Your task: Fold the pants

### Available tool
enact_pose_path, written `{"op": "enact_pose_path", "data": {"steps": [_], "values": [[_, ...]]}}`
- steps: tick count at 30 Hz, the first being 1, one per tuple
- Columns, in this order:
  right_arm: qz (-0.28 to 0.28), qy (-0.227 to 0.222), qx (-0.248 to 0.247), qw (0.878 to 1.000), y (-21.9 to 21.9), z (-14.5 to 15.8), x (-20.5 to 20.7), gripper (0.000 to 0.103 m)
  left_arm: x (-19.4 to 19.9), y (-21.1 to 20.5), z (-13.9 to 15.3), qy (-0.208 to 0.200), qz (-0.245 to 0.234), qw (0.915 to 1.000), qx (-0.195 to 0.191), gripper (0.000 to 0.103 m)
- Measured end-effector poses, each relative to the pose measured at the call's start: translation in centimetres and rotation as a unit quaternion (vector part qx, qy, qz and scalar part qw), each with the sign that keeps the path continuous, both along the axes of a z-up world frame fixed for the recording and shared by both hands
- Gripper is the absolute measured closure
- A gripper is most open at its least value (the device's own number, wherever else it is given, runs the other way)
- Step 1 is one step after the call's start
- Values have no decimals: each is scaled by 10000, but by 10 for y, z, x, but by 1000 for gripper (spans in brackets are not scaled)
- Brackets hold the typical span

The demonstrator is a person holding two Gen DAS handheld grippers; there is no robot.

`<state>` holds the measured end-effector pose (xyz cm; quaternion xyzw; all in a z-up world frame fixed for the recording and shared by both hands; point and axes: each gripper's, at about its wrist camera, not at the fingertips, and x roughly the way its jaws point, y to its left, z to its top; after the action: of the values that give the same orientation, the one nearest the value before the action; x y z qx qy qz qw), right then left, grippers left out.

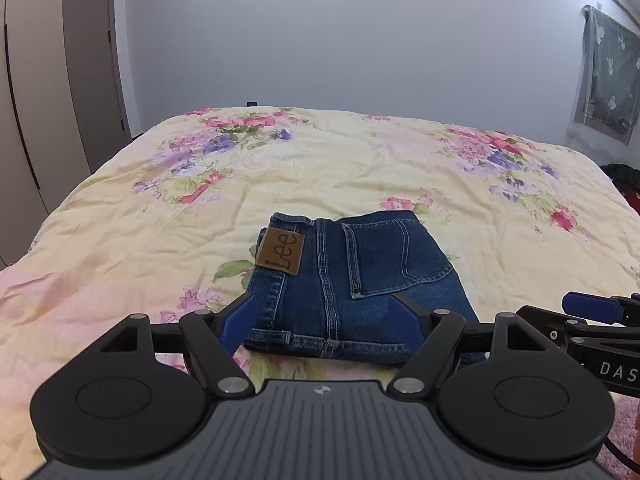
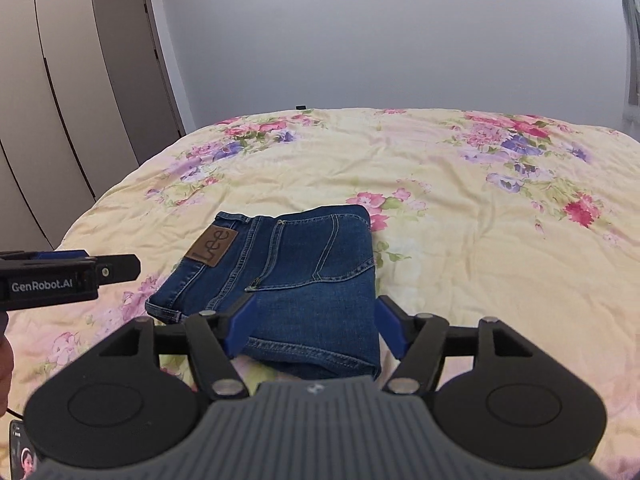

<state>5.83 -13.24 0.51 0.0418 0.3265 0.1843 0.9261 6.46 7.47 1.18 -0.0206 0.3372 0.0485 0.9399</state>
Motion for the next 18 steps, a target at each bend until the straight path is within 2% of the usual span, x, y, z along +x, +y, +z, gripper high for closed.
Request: {"op": "enact_pose_path", "data": {"steps": [9, 18], "values": [[75, 12, 17, 10000, 4, -8, -36, 41, -19, -14, -8, 156, -12, 9998, 99, 15], [83, -37, -19, 10000, 3, -5, -38, 41, -22, -14, -8, 168, 0, 9998, 90, 15]]}}
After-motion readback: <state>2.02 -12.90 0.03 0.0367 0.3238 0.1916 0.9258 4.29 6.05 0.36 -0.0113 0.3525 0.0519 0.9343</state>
